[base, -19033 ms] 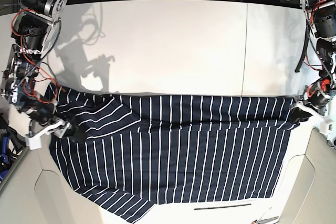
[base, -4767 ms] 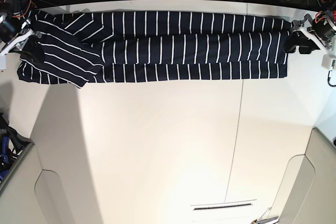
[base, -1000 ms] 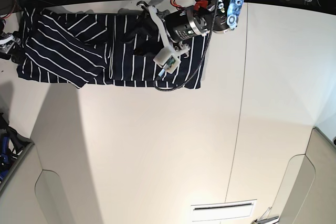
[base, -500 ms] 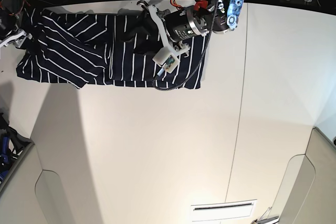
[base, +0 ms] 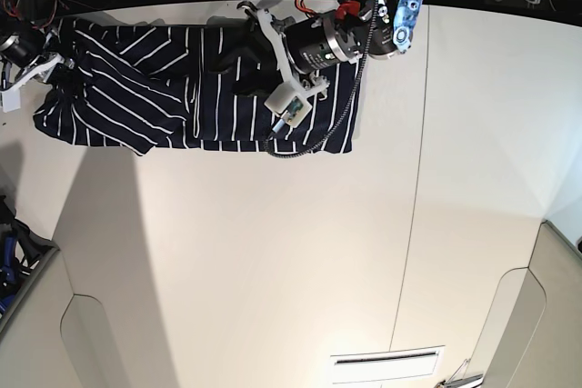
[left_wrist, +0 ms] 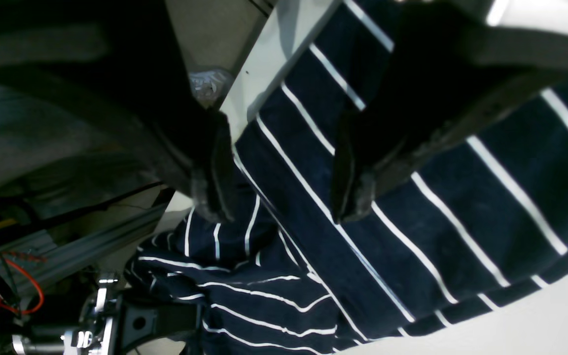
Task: Fold the T-shirt properly
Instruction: 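Carry the left gripper's end of the strip toward the right gripper, then lift the folded bundle with the right gripper and fold it over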
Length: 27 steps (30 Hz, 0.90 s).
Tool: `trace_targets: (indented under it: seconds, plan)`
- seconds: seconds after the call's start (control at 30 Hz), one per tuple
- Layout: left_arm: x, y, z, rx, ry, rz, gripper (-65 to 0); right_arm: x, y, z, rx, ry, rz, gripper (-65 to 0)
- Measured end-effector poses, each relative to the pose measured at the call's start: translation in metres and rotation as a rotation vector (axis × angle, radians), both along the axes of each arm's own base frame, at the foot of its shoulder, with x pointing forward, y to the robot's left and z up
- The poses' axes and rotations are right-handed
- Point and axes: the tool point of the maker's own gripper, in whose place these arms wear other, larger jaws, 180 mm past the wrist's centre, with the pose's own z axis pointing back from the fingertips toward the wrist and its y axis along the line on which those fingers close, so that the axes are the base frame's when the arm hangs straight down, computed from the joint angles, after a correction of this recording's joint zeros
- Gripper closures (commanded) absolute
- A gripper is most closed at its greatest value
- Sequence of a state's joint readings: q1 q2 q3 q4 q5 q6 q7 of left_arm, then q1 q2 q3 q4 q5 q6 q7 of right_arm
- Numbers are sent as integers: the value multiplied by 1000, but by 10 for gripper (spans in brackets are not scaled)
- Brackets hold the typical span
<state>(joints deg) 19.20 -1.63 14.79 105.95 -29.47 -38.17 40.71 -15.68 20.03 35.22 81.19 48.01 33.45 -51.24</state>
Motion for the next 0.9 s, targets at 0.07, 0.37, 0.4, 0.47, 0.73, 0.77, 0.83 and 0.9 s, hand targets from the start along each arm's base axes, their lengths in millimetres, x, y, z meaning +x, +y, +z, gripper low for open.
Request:
trace_targets:
  seconds: [0.07,0.37,0.4,0.47,0.73,0.77,0.83,0.9]
  plan:
    - [2,0,7,-4,-20,1,-335,1,0,0,0,-1,0,0]
    - [5,6,45,40,-133,-33,-335,22,-44,33,-43,-65,-84,0]
    - [4,10,40,68,-132,-37,-335,26,-50,42,-45,-78,-85,0]
    - [5,20,30,123,-129,-30,-335,39,-63,63,-59,-125,-90,0]
    - [26,62,20,201,-108,106,-335,67,-72,124,-178,-238,-8,0]
    - [28,66,19,205,-105,117,-335,70,-67,133,-195,-262,10,0]
    - [30,74,14,215,-92,140,-335,75,-49,153,-223,-332,48,0]
    - [31,80,6,227,-70,154,-335,79,-29,170,-256,-387,96,0]
